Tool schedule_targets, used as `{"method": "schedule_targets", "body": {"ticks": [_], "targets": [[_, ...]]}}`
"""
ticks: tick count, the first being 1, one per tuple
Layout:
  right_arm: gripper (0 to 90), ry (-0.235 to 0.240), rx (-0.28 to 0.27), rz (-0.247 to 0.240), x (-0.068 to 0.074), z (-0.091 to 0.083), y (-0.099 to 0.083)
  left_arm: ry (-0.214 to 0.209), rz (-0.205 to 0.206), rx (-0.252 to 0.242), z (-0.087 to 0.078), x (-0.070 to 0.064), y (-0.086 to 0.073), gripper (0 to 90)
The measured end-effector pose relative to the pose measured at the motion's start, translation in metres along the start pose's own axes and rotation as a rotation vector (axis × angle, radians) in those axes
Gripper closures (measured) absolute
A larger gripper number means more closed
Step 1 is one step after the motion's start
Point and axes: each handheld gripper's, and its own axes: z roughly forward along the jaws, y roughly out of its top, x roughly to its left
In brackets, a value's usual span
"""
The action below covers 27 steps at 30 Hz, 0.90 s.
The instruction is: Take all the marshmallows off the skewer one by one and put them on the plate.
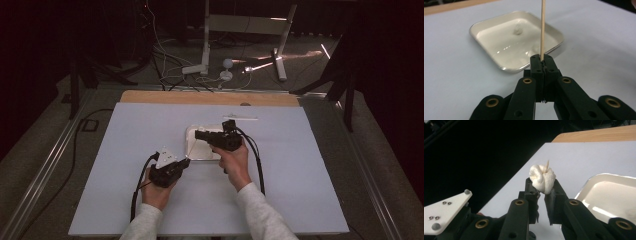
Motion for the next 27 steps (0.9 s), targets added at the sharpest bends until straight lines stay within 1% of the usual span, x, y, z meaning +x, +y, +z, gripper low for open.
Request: {"method": "schedule_targets", "body": {"ticks": [2,3,7,12,16,19,21,25,27], "targets": [[80.2,-0.010,0.018,-0.036,0.001,-0.004,0.002,-0.006,0.005,0.002,0.002,-0.002,0.000,90.0],[80.1,-0.016,0.020,-0.044,0.001,-0.005,0.003,-0.006,0.005,0.001,0.002,-0.003,0.000,90.0],[80.1,-0.014,0.014,-0.043,0.000,-0.005,0.003,-0.009,0.009,-0.009,0.001,-0.002,0.000,90.0],[79.8,-0.029,0.022,-0.070,0.003,-0.002,0.007,-0.011,0.006,-0.017,0.000,0.000,0.000,90.0],[79.5,-0.042,0.024,-0.080,0.006,0.000,0.010,-0.011,0.000,-0.028,-0.002,0.001,-0.001,90.0],[79.5,-0.047,0.021,-0.092,0.007,0.001,0.012,0.001,0.006,-0.033,-0.001,0.000,-0.002,90.0],[79.5,-0.045,0.012,-0.081,0.006,0.000,0.014,0.003,0.005,-0.043,-0.003,0.001,-0.001,90.0],[79.3,-0.041,0.007,-0.086,0.007,0.002,0.015,0.016,0.009,-0.039,-0.004,0.003,-0.002,90.0],[79.3,-0.042,0.005,-0.086,0.007,0.004,0.015,0.034,0.014,-0.028,-0.005,0.006,-0.004,90.0]]}}
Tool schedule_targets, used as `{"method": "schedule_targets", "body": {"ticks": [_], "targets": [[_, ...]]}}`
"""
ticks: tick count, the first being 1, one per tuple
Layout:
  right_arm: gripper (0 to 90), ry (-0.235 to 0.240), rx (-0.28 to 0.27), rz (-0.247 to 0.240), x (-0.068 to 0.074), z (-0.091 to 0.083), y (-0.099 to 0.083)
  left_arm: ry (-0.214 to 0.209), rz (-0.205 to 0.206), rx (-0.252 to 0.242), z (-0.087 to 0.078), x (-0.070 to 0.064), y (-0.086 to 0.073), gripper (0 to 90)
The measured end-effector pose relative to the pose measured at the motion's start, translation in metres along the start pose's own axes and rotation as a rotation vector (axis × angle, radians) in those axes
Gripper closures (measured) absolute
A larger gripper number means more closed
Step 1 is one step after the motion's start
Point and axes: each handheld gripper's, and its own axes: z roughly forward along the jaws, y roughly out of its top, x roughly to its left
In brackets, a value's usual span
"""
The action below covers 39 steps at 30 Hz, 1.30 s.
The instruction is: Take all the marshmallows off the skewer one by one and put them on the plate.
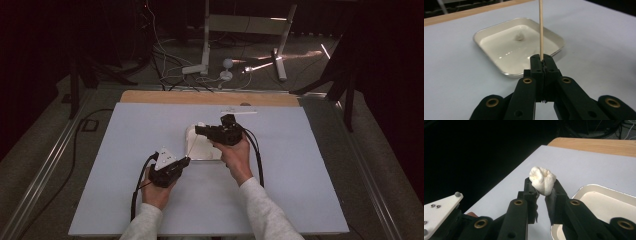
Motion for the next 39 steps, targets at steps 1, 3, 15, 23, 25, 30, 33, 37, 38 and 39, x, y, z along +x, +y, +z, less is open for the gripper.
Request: {"method": "schedule_targets", "body": {"ticks": [1,3,15,23,25,30,33,37,38,39], "targets": [[79.1,-0.004,0.000,-0.004,0.000,0.002,0.000,0.006,0.002,0.003,-0.001,0.002,-0.001,90.0],[79.0,-0.002,0.001,-0.002,0.001,0.006,-0.001,0.017,0.009,0.010,-0.003,0.003,-0.002,90.0],[78.4,-0.014,0.008,0.005,0.008,0.016,0.006,0.033,-0.002,0.005,-0.010,0.009,-0.005,90.0],[77.9,-0.020,-0.002,0.015,0.006,0.017,0.008,0.032,-0.003,0.005,-0.010,0.010,-0.006,90.0],[77.8,-0.020,-0.006,0.014,0.005,0.017,0.009,0.034,-0.003,0.006,-0.010,0.010,-0.007,90.0],[77.4,-0.021,-0.008,0.013,0.003,0.016,0.010,0.037,0.003,0.010,-0.011,0.009,-0.006,90.0],[78.4,-0.032,-0.022,0.011,0.002,0.014,0.012,0.056,0.024,0.057,-0.009,0.009,-0.008,90.0],[79.9,-0.064,-0.112,0.029,-0.008,-0.018,0.035,0.054,0.003,0.064,-0.007,0.012,-0.013,90.0],[79.9,-0.055,-0.093,0.018,-0.008,-0.022,0.039,0.051,-0.002,0.056,-0.008,0.011,-0.011,90.0],[79.9,-0.081,-0.072,-0.013,-0.008,-0.027,0.042,0.052,-0.004,0.052,-0.007,0.011,-0.011,90.0]]}}
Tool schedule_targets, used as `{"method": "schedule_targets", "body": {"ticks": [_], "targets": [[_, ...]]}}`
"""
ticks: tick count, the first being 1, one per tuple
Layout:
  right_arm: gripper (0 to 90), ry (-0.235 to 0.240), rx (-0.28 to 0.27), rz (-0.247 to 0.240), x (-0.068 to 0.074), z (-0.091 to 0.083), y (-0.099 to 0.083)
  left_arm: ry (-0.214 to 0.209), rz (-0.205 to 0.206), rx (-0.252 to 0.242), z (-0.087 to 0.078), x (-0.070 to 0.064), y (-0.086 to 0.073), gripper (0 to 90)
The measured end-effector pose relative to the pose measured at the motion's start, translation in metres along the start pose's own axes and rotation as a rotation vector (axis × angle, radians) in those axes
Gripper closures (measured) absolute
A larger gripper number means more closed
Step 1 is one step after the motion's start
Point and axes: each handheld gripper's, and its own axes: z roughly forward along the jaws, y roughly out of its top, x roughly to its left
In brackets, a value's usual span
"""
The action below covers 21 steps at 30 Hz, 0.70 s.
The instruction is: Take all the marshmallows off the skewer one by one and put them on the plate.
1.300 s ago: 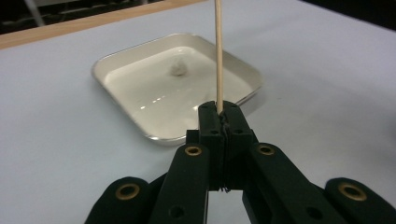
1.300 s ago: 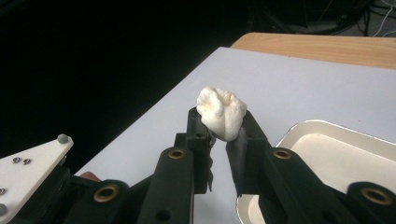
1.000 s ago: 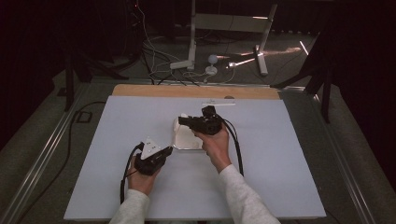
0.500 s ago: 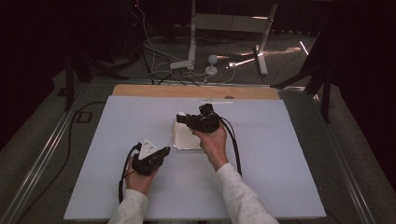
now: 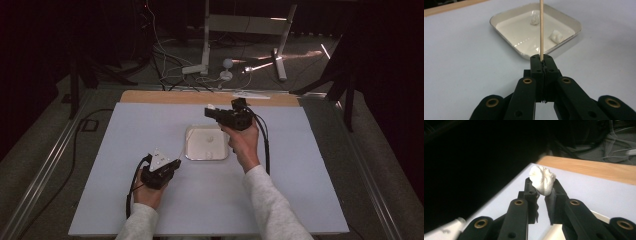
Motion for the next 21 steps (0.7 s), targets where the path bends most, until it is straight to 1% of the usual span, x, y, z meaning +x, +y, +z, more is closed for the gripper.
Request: {"method": "schedule_targets", "body": {"ticks": [2,4,7,9,12,13,14,15,17,19,21], "targets": [[79.7,-0.026,0.021,-0.038,0.000,-0.004,0.000,-0.003,-0.016,-0.015,-0.001,-0.001,0.002,90.0],[79.6,-0.044,0.029,-0.042,-0.002,-0.004,-0.005,-0.008,-0.025,-0.027,-0.002,-0.001,0.004,90.0],[78.7,-0.074,0.079,-0.048,-0.009,0.003,-0.019,-0.015,-0.046,-0.036,-0.003,0.000,0.005,90.0],[78.2,-0.092,0.113,-0.045,-0.015,0.009,-0.028,-0.018,-0.064,-0.044,-0.003,0.002,0.005,89.9],[77.4,-0.117,0.166,-0.038,-0.024,0.016,-0.041,-0.015,-0.080,-0.043,-0.002,0.005,0.005,89.8],[76.9,-0.138,0.190,-0.039,-0.027,0.020,-0.048,-0.016,-0.082,-0.045,-0.002,0.005,0.005,89.8],[76.1,-0.158,0.207,-0.031,-0.030,0.022,-0.054,-0.017,-0.085,-0.047,-0.002,0.005,0.005,89.7],[75.1,-0.169,0.221,-0.018,-0.034,0.025,-0.059,-0.020,-0.089,-0.048,-0.002,0.005,0.005,89.6],[71.7,-0.184,0.242,-0.002,-0.040,0.028,-0.069,-0.019,-0.092,-0.049,-0.001,0.005,0.005,89.6],[65.3,-0.196,0.260,0.012,-0.045,0.030,-0.075,-0.022,-0.092,-0.048,0.000,0.005,0.005,89.6],[58.6,-0.204,0.264,0.018,-0.048,0.031,-0.078,-0.025,-0.092,-0.048,0.000,0.005,0.006,89.6]]}}
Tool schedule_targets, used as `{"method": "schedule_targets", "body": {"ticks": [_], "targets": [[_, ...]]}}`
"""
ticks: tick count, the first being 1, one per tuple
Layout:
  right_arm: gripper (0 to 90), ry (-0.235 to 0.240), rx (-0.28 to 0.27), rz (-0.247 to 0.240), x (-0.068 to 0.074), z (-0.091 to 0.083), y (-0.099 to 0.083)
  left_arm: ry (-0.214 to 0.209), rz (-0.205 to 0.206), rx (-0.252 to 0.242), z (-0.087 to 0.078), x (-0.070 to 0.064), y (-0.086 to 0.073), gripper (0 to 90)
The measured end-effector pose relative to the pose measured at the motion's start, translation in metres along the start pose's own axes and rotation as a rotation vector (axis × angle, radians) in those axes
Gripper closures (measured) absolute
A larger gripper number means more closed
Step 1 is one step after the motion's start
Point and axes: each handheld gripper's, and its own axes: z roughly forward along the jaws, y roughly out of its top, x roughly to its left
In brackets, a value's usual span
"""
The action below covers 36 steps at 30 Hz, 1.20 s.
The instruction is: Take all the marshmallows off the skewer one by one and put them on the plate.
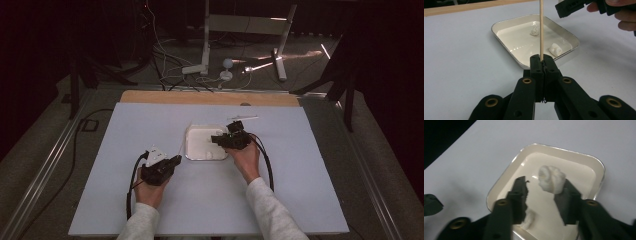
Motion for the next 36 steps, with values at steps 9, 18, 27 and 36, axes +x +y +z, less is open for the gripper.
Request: {"method": "schedule_targets", "body": {"ticks": [9,18,27,36], "targets": [[36.5,0.042,0.008,-0.003,-0.003,-0.002,-0.001,-0.009,-0.002,-0.001,0.002,-0.001,0.001,89.5],[24.1,0.266,-0.042,0.116,-0.007,-0.003,-0.003,-0.034,0.011,0.065,0.020,-0.008,0.000,89.4],[22.8,0.375,-0.062,0.184,-0.001,-0.003,-0.002,-0.095,0.086,0.149,0.042,-0.028,-0.001,89.4],[23.8,0.412,-0.036,0.192,0.006,0.001,-0.006,-0.053,0.104,0.223,0.053,-0.031,-0.002,89.5]]}}
